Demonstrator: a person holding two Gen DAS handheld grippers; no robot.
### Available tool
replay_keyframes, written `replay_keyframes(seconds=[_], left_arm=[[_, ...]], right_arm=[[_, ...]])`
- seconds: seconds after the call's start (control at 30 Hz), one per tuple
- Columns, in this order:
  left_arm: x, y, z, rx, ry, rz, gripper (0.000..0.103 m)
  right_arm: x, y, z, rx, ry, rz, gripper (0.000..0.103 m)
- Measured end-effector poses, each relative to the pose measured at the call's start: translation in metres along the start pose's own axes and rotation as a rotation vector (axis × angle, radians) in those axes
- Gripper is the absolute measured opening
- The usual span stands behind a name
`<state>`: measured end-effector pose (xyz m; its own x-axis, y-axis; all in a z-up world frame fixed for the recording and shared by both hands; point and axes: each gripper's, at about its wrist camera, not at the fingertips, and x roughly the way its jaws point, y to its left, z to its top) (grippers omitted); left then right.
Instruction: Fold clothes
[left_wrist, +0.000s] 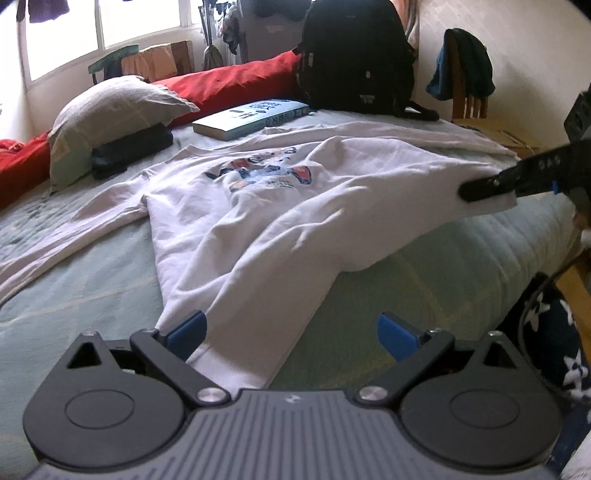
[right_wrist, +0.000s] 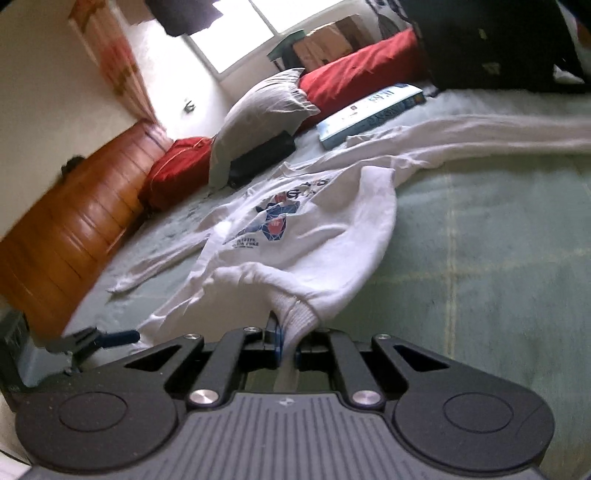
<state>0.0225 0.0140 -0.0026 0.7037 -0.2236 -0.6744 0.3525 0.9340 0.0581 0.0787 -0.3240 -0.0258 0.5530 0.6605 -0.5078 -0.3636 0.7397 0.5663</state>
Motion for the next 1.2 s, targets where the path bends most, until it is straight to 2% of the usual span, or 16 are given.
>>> replay_keyframes(seconds=[0.13,0.3,0.47,0.53,0.6,0.7,0.8,0.93,1.07,1.2], left_arm=[[-0.009,-0.001,-0.003,0.007,-0.003,0.014,0.099],[-0.013,-0.003,-0.005,0.02,0.002,0.02,0.099],[-0.011,-0.006,-0.008,0.031,0.017,0.017,0.099],[-0.01,-0.006,-0.008,0.029,0.023,0.015,0.099],[-0.008,-0.005,-0.008,0.02,0.026,0.013,0.099],[-0.007,0.0,-0.008,0.001,0.029,0.016,0.099],[-0.009,0.004,-0.007,-0.019,0.024,0.024,0.099],[-0.014,0.016,-0.005,-0.067,0.014,0.03,0.099],[-0.018,0.033,-0.003,-0.138,0.021,0.049,0.099],[-0.023,0.062,-0.005,-0.238,0.034,0.129,0.099]], right_arm=[[-0.016,-0.01,-0.003,0.072,-0.012,0.026,0.009],[-0.039,-0.031,-0.01,0.16,-0.017,-0.005,0.009],[-0.045,-0.038,-0.024,0.136,0.052,-0.139,0.01],[-0.042,-0.031,-0.03,0.075,0.098,-0.233,0.013],[-0.039,-0.022,-0.035,-0.01,0.128,-0.363,0.02],[-0.042,-0.012,-0.038,-0.07,0.114,-0.442,0.022],[-0.046,0.002,-0.035,-0.119,0.08,-0.463,0.033],[-0.04,0.032,-0.028,-0.265,0.036,-0.487,0.046],[-0.023,0.065,-0.022,-0.361,0.029,-0.405,0.06],[0.013,0.101,-0.02,-0.459,0.064,-0.308,0.067]])
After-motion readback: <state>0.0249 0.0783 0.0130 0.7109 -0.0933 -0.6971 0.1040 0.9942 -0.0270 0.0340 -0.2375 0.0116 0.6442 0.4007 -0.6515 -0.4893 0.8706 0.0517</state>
